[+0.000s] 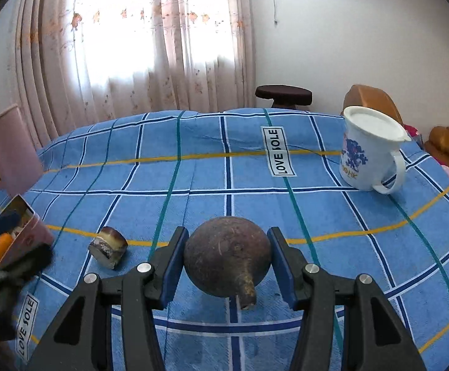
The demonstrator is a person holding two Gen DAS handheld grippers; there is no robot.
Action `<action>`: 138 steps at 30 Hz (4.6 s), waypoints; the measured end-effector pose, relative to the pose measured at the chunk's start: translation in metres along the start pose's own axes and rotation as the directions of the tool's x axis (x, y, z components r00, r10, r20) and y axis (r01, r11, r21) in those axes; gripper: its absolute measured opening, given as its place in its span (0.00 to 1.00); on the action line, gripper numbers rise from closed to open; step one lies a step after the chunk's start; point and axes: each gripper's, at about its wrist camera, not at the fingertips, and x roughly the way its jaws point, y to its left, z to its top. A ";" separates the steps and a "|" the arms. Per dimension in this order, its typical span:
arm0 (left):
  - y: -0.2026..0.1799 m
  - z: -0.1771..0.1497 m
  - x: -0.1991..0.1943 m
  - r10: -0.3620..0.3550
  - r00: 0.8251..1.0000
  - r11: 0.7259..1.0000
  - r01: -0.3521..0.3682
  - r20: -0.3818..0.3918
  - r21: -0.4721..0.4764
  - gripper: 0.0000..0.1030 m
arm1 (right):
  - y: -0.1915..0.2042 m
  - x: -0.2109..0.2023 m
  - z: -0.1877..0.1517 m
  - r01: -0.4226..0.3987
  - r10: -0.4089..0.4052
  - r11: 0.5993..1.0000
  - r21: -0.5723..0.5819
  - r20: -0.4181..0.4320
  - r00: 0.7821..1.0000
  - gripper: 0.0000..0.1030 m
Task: Organize fruits
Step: 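Grasp the brown-lidded jar with the left gripper while the right grasps a dark brown fruit, then lift the jar and dark brown fruit and carry them toward the pink tin, then lower the jar and dark brown fruit into the pink tin and open both grippers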
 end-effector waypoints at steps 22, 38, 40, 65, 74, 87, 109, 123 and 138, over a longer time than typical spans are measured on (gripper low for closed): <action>-0.008 0.000 0.067 -0.158 0.968 0.987 0.146 -0.195 -0.073 0.36 | 0.001 -0.005 -0.003 -0.040 0.040 0.999 -0.020 0.026 0.999 0.52; -0.004 -0.001 0.037 -0.137 0.989 0.989 0.134 -0.059 -0.064 0.35 | 0.009 -0.026 -0.005 -0.049 0.057 0.997 -0.059 0.136 0.989 0.52; -0.004 0.000 0.034 -0.133 0.990 0.989 0.130 -0.041 -0.066 0.35 | 0.009 -0.028 -0.006 -0.048 0.057 0.997 -0.062 0.151 0.987 0.52; -0.009 -0.009 -0.004 -0.082 0.989 0.996 0.086 0.123 -0.027 0.35 | 0.017 -0.054 -0.015 -0.054 0.080 0.993 -0.105 0.267 0.960 0.52; -0.012 -0.012 -0.015 -0.060 0.985 0.998 0.062 0.164 -0.006 0.35 | 0.022 -0.062 -0.019 -0.061 0.094 0.991 -0.119 0.299 0.950 0.52; -0.015 -0.019 -0.033 -0.037 0.973 0.999 0.033 0.228 0.020 0.35 | 0.023 -0.077 -0.029 -0.073 0.114 0.988 -0.135 0.335 0.935 0.52; 0.015 -0.038 -0.062 -0.051 0.970 0.998 0.056 0.240 -0.014 0.35 | 0.056 -0.092 -0.040 -0.125 0.182 0.974 -0.188 0.325 0.928 0.52; 0.097 -0.056 -0.098 0.063 0.972 0.989 -0.031 0.226 -0.145 0.35 | 0.154 -0.093 -0.012 -0.288 0.373 0.905 -0.314 0.259 0.891 0.52; 0.176 -0.078 -0.114 0.190 0.965 0.956 -0.139 0.183 -0.257 0.35 | 0.253 -0.058 -0.018 -0.414 0.480 0.830 -0.375 0.101 0.871 0.53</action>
